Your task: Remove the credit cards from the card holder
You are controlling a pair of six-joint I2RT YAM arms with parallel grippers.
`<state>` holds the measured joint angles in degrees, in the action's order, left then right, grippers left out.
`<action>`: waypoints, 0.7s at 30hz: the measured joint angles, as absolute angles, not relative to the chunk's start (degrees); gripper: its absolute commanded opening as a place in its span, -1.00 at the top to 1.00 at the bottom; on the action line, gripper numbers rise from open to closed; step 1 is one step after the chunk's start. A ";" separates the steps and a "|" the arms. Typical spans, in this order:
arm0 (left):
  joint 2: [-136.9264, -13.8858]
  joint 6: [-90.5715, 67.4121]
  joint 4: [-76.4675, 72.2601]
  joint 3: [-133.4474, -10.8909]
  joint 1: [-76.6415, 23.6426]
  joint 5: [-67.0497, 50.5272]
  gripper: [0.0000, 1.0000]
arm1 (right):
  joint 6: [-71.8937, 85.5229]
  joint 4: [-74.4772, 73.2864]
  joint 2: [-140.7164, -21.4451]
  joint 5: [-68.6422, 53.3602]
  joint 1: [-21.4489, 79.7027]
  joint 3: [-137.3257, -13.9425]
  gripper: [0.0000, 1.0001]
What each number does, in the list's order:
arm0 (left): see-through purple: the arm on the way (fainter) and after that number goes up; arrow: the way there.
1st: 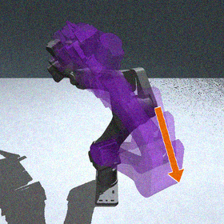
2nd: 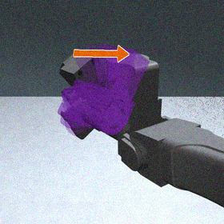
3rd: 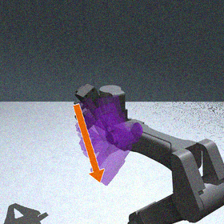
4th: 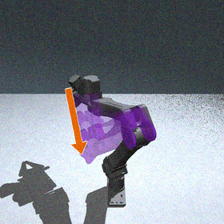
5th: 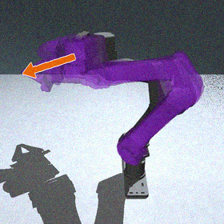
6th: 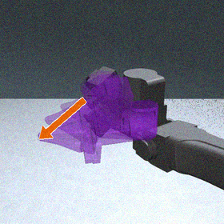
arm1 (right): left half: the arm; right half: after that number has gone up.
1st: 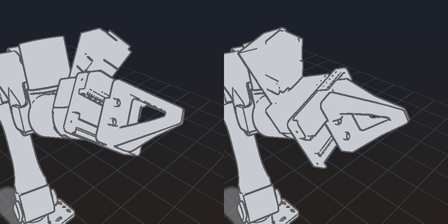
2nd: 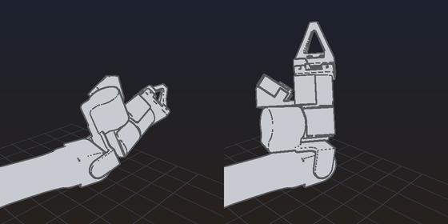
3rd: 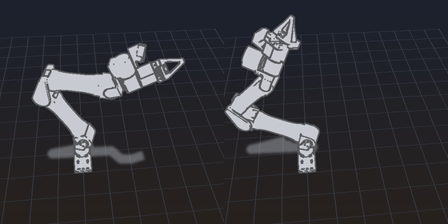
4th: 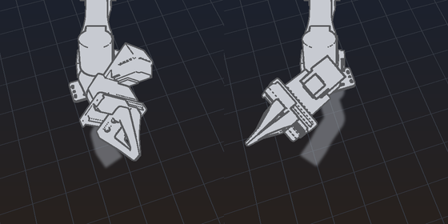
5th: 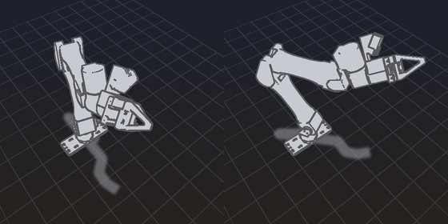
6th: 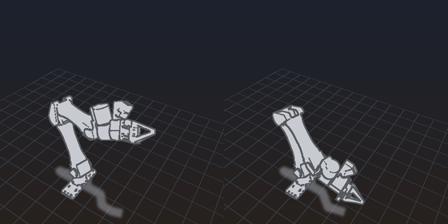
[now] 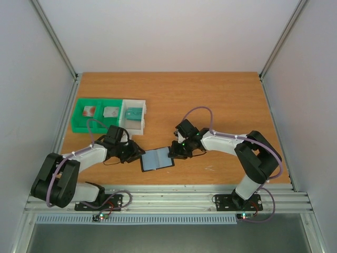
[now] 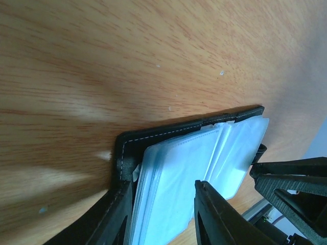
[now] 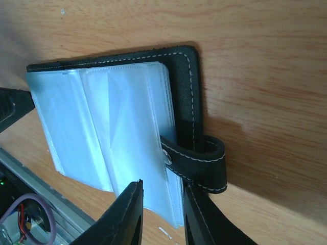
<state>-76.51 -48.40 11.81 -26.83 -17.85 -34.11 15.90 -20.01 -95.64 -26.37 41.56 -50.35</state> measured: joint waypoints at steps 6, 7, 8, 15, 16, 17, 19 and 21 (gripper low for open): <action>-78.02 -49.63 9.21 -26.00 -18.81 -34.52 0.47 | 16.64 -19.29 -95.68 -26.33 42.30 -49.98 0.55; -78.22 -49.91 8.78 -25.91 -18.85 -34.65 0.51 | 16.71 -19.25 -95.68 -26.24 42.39 -49.89 0.55; -78.46 -50.26 8.23 -25.80 -18.94 -34.79 0.59 | 16.86 -19.18 -95.68 -26.13 42.52 -49.78 0.57; -79.31 -53.41 2.55 -24.21 -19.81 -37.12 0.84 | 18.00 -17.80 -95.70 -25.47 43.07 -48.05 0.63; -79.31 -54.17 1.26 -24.03 -20.10 -37.54 0.85 | 18.20 -17.50 -95.70 -25.47 43.13 -47.70 0.64; -79.24 -55.07 -0.36 -23.83 -20.43 -38.02 0.85 | 18.46 -17.04 -95.70 -25.54 43.16 -47.35 0.64; -79.09 -57.01 -3.42 -23.68 -21.43 -38.76 0.86 | 18.87 -16.56 -95.70 -25.61 43.16 -47.22 0.65; -79.09 -58.33 -5.48 -23.68 -22.44 -39.22 0.87 | 19.29 -15.90 -95.70 -25.63 43.24 -46.96 0.66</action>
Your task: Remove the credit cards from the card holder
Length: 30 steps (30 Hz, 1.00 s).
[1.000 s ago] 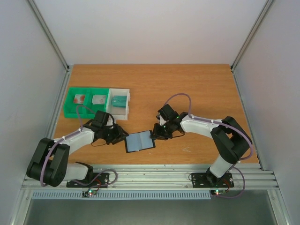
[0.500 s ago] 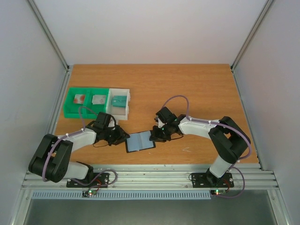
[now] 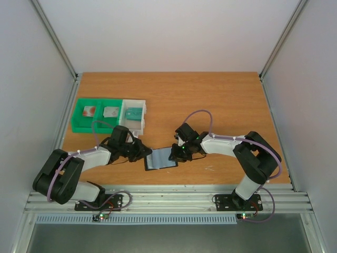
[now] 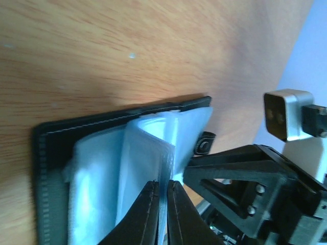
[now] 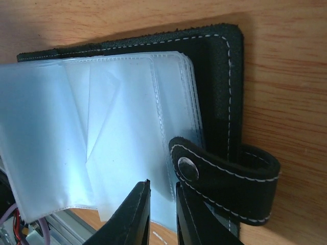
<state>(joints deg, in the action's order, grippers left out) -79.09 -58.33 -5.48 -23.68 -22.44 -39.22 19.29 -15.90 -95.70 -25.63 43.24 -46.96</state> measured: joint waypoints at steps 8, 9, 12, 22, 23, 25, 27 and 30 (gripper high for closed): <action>-80.84 -62.67 -13.04 -23.16 -24.16 -40.42 0.91 | 19.88 -15.07 -95.68 -25.67 43.27 -46.52 0.69; -80.88 -62.83 -13.10 -23.11 -24.16 -40.36 0.91 | 19.94 -14.92 -95.68 -25.67 43.27 -46.44 0.70; -80.88 -62.57 -12.45 -23.11 -24.16 -39.81 0.89 | 20.12 -14.63 -95.64 -25.65 43.35 -46.30 0.70; -72.23 -54.92 8.16 -28.60 -24.25 -33.04 0.02 | 17.47 -22.35 -92.29 -20.99 43.35 -48.34 0.44; -70.13 -53.60 11.73 -30.61 -24.25 -31.57 -0.13 | 17.37 -22.59 -90.65 -20.88 43.35 -48.45 0.34; -66.98 -50.81 16.84 -34.11 -24.25 -29.21 -0.40 | 16.08 -25.93 -87.13 -18.68 43.35 -49.89 0.10; -63.86 -48.45 22.11 -37.91 -24.25 -26.55 -0.98 | 14.94 -29.45 -82.70 -16.36 43.35 -51.96 -0.15; -60.16 -45.08 29.98 -43.27 -24.25 -22.83 -0.99 | 13.39 -34.09 -76.25 -12.27 43.35 -55.96 -0.44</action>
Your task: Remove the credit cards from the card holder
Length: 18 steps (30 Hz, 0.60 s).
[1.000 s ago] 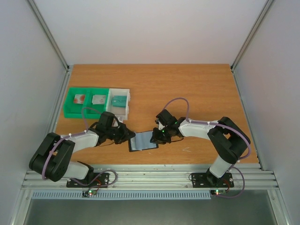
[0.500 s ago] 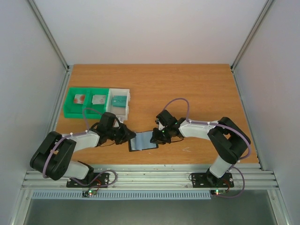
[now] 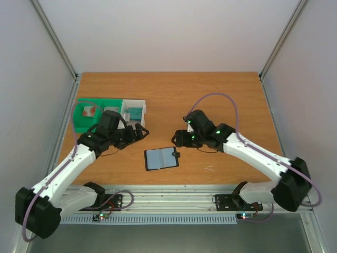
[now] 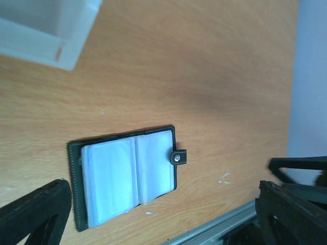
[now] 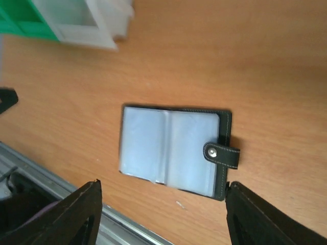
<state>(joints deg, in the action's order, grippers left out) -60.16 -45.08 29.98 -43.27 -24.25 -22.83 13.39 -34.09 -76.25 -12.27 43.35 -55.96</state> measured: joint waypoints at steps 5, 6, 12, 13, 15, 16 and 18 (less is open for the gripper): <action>-55.07 -39.48 43.51 -53.87 -24.25 -16.10 -0.99 | 10.87 -43.70 -66.92 -4.49 43.35 -63.51 -0.97; -54.06 -38.41 45.63 -56.14 -24.25 -14.87 -0.99 | 10.48 -45.74 -65.52 -2.68 43.35 -65.28 -0.97; -48.90 -32.47 53.58 -68.07 -24.25 -11.49 -0.99 | 8.60 -56.05 -58.70 6.59 43.31 -74.78 -0.97; -48.31 -31.66 54.28 -69.30 -24.25 -11.51 -0.99 | 8.47 -57.04 -57.91 7.40 43.31 -75.68 -0.97; -47.40 -30.55 55.57 -70.76 -24.25 -11.62 -0.99 | 8.34 -58.94 -56.34 8.91 43.31 -77.25 -0.97; -47.00 -30.00 56.27 -71.40 -24.25 -11.81 -0.99 | 8.34 -59.59 -55.79 9.30 43.31 -77.67 -0.97; -46.57 -29.47 56.73 -71.75 -24.25 -12.27 -0.99 | 8.38 -60.29 -54.48 9.67 43.31 -77.80 -0.97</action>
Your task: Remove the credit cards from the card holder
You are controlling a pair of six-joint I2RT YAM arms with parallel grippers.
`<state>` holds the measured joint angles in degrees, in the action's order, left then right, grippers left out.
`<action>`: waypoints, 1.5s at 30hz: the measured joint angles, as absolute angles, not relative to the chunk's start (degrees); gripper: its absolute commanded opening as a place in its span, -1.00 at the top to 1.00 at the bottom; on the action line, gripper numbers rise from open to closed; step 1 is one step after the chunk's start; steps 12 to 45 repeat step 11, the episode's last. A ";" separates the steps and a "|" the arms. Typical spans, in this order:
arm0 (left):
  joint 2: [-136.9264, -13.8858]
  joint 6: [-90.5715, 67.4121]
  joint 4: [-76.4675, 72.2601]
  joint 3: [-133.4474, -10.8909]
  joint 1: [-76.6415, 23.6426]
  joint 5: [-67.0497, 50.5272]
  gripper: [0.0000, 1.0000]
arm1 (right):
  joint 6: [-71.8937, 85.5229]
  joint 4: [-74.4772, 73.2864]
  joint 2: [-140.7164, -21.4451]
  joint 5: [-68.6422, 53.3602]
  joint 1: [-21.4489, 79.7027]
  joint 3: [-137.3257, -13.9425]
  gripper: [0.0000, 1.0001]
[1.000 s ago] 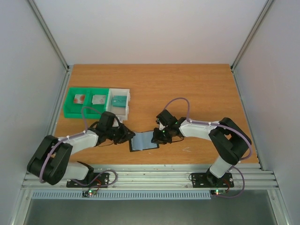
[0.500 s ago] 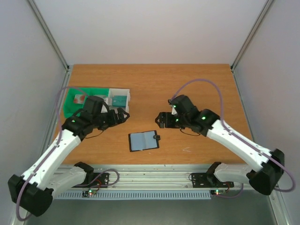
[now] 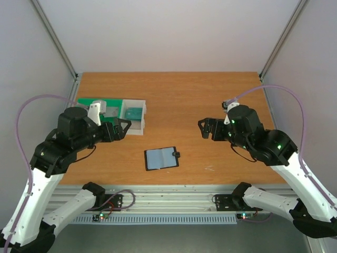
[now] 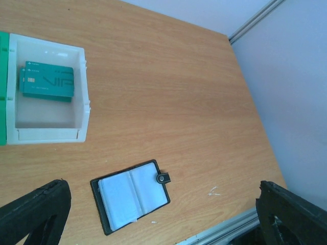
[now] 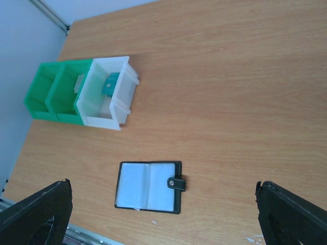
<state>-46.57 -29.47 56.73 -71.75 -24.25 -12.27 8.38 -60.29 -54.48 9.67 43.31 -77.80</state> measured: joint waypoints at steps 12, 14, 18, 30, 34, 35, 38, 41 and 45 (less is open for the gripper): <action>-44.12 -29.28 56.97 -68.58 -24.25 -13.37 -0.99 | 9.47 -60.49 -52.42 9.69 43.31 -74.81 -0.97; -44.12 -29.28 56.97 -68.58 -24.25 -13.37 -0.99 | 9.47 -60.49 -52.42 9.69 43.31 -74.81 -0.97; -44.12 -29.28 56.97 -68.58 -24.25 -13.37 -0.99 | 9.47 -60.49 -52.42 9.69 43.31 -74.81 -0.97; -44.12 -29.28 56.97 -68.58 -24.25 -13.37 -0.99 | 9.47 -60.49 -52.42 9.69 43.31 -74.81 -0.97; -44.12 -29.28 56.97 -68.58 -24.25 -13.37 -0.99 | 9.47 -60.49 -52.42 9.69 43.31 -74.81 -0.97; -44.12 -29.28 56.97 -68.58 -24.25 -13.37 -0.99 | 9.47 -60.49 -52.42 9.69 43.31 -74.81 -0.97; -44.12 -29.28 56.97 -68.58 -24.25 -13.37 -0.99 | 9.47 -60.49 -52.42 9.69 43.31 -74.81 -0.97; -44.12 -29.28 56.97 -68.58 -24.25 -13.37 -0.99 | 9.47 -60.49 -52.42 9.69 43.31 -74.81 -0.97; -44.12 -29.28 56.97 -68.58 -24.25 -13.37 -0.99 | 9.47 -60.49 -52.42 9.69 43.31 -74.81 -0.97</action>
